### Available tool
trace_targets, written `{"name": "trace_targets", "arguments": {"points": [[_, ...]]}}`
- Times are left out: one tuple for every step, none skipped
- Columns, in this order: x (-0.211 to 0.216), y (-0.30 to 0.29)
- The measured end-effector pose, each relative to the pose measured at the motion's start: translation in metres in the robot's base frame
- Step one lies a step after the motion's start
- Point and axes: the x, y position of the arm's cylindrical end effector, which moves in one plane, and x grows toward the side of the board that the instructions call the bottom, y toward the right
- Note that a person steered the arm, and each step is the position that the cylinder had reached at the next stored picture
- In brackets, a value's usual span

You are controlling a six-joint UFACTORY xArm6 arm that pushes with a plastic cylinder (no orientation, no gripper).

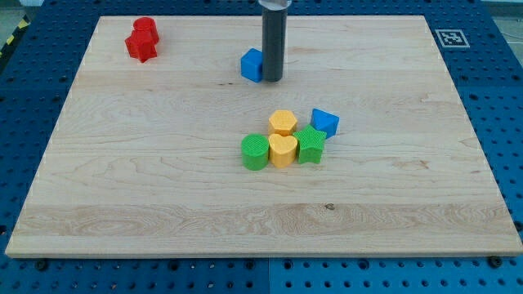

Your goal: Move the blue cube to the right of the red blocks

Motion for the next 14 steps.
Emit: {"name": "trace_targets", "arguments": {"points": [[-0.009, -0.021], [-0.017, -0.023], [-0.021, -0.027], [-0.021, -0.027], [-0.022, -0.027], [-0.035, -0.031], [-0.037, -0.031], [-0.048, -0.040], [-0.062, -0.045], [-0.062, -0.058], [-0.037, -0.069], [-0.033, -0.079], [-0.048, -0.095], [-0.053, -0.095]]}}
